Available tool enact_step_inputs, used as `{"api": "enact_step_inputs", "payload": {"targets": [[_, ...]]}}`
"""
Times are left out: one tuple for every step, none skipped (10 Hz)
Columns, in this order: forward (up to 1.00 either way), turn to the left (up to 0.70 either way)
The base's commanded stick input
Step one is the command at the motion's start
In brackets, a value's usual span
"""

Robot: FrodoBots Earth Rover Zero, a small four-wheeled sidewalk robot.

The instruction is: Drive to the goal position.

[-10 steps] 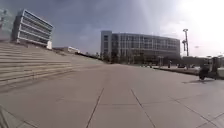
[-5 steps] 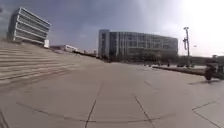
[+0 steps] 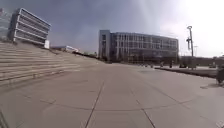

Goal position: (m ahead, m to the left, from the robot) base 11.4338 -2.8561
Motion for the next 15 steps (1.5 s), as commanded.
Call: {"api": "enact_step_inputs", "payload": {"targets": [[1.00,0.00],[1.00,0.00],[1.00,0.00],[1.00,0.00],[1.00,0.00],[1.00,0.00],[1.00,0.00],[1.00,0.00],[1.00,0.00],[1.00,0.00],[1.00,0.00],[1.00,0.00],[1.00,0.00],[1.00,0.00],[1.00,0.00]]}}
